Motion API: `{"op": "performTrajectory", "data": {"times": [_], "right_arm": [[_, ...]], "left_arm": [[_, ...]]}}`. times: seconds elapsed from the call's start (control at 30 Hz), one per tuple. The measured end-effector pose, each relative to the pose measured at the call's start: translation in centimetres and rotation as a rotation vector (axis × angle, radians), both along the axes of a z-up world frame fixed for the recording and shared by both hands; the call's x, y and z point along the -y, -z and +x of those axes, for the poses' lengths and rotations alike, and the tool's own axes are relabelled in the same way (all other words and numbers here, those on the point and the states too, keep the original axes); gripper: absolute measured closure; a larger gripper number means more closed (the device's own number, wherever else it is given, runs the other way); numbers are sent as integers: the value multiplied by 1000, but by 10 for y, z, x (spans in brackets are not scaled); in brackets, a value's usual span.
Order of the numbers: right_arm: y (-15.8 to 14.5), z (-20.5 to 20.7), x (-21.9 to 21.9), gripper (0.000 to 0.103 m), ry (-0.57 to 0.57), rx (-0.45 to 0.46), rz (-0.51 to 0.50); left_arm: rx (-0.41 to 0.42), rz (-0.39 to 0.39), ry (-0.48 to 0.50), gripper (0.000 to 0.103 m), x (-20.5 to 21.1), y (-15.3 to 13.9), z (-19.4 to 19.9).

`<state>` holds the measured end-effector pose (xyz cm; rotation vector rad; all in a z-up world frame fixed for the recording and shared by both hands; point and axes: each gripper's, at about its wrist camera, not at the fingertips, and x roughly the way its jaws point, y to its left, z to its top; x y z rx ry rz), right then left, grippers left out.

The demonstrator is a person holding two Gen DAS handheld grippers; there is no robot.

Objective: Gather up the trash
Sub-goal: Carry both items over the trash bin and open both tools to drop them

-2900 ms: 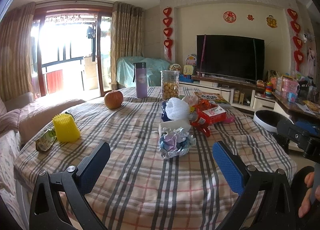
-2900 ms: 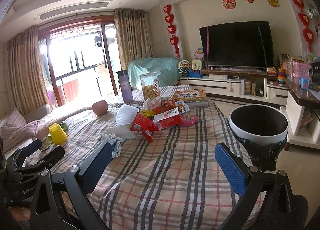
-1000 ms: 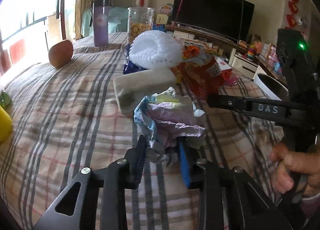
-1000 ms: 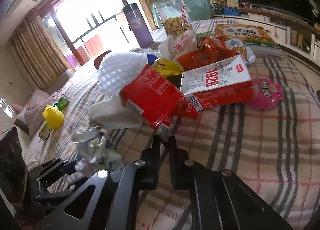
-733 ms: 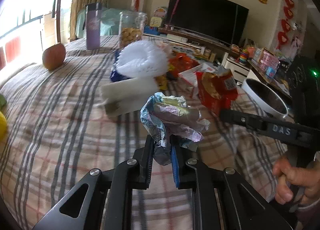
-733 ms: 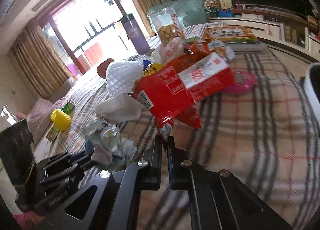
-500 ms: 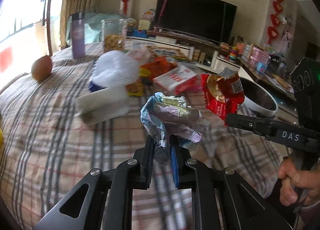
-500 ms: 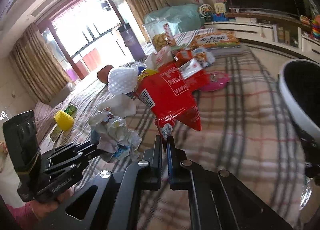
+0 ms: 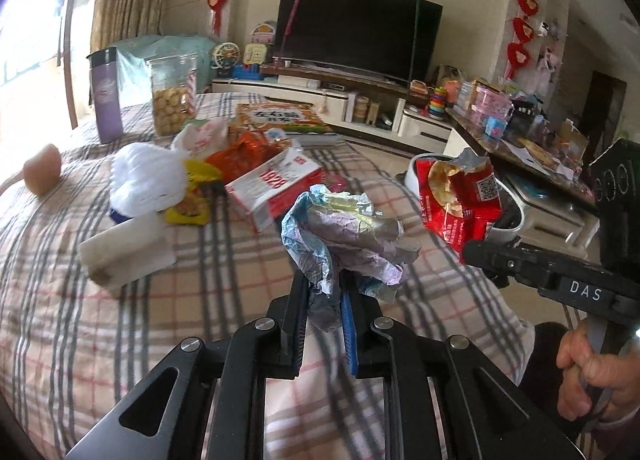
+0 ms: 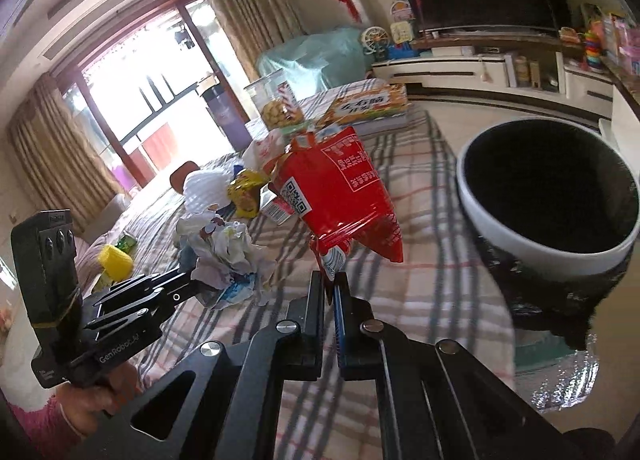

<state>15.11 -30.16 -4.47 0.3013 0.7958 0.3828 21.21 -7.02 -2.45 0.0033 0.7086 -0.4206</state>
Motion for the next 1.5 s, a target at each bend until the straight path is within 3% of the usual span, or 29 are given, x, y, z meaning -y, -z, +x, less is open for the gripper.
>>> {"op": "performTrajectory", "data": {"times": [0.83, 1.5], "right_arm": [[1, 9, 98, 99, 198, -41, -4], [15, 42, 143, 99, 250, -102, 9]], "left_arm": [[-26, -7, 141, 89, 104, 4, 76], [-73, 30, 201, 87, 182, 17, 142]]}}
